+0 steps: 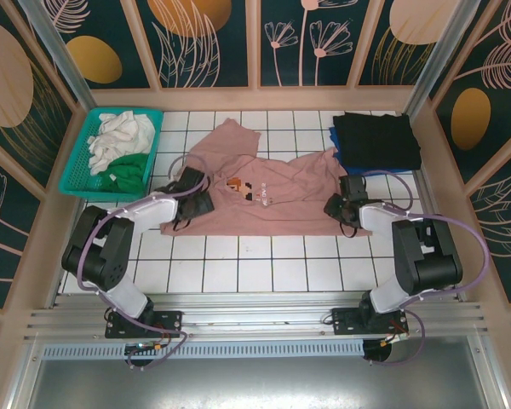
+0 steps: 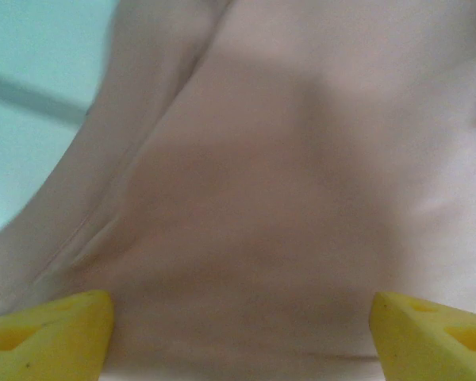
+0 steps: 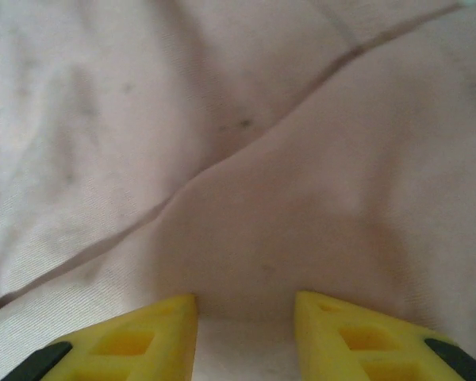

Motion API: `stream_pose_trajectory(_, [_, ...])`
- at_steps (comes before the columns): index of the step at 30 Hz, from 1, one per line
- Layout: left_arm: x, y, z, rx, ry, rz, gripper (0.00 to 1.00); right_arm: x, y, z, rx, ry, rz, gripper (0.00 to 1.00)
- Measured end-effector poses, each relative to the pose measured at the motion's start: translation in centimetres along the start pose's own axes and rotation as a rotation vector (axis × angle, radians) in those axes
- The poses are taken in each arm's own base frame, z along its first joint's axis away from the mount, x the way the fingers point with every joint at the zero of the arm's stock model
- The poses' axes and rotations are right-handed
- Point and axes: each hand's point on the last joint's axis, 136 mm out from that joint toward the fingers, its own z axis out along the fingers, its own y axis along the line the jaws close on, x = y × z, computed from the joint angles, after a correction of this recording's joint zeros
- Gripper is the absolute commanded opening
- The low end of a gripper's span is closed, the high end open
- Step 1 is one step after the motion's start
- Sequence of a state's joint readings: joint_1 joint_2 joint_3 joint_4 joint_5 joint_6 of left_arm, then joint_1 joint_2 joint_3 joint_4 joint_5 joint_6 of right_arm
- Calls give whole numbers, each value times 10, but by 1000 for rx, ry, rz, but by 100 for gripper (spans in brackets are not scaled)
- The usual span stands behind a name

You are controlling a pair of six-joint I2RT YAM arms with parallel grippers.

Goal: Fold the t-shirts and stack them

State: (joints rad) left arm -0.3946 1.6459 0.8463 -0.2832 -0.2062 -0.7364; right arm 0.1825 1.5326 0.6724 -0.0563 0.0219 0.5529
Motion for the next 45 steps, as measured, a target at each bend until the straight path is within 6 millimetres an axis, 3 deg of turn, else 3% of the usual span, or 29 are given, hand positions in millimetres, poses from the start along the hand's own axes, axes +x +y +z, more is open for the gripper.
stream_pose_trajectory(1, [8, 16, 4, -24, 7, -20, 63, -2, -6, -1, 5, -7, 17, 40])
stream_pose_trajectory(5, [5, 40, -4, -1, -28, -114, 50, 1, -23, -10, 19, -22, 51, 42])
stream_pose_trajectory(8, [7, 46, -5, 2, -39, -132, 46, 3, -32, -13, 35, -23, 67, 44])
stream_pose_trajectory(12, [9, 49, -8, 8, -47, -146, 57, 1, -42, -19, 51, -32, 92, 44])
stream_pose_trajectory(16, [10, 51, -13, 10, -50, -159, 80, 3, -48, -33, 59, -46, 103, 45])
stream_pose_trajectory(19, [7, 48, -19, 26, -52, -146, 81, -6, -44, -44, 46, -84, 99, 46])
stream_pose_trajectory(22, [-10, 28, -29, 71, -71, -123, 75, -21, -38, -49, 44, -116, 95, 47])
stream_pose_trajectory(26, [-55, -33, -43, 179, -128, -67, 72, -43, -28, -43, 46, -129, 83, 47])
stream_pose_trajectory(30, [-81, -76, -30, 228, -131, -27, 72, -50, -28, -27, 66, -109, 79, 47])
stream_pose_trajectory(33, [-84, -87, -2, 201, -96, 1, 72, -48, -33, -13, 92, -77, 78, 47])
stream_pose_trajectory(37, [-82, -94, 30, 155, -42, 48, 55, -46, -38, 0, 117, -45, 72, 46])
stream_pose_trajectory(40, [-85, -99, 34, 157, -36, 66, 37, -48, -40, 5, 123, -43, 73, 43])
stream_pose_trajectory(45, [-85, -100, 31, 158, -31, 74, 17, -53, -42, 4, 121, -56, 83, 30])
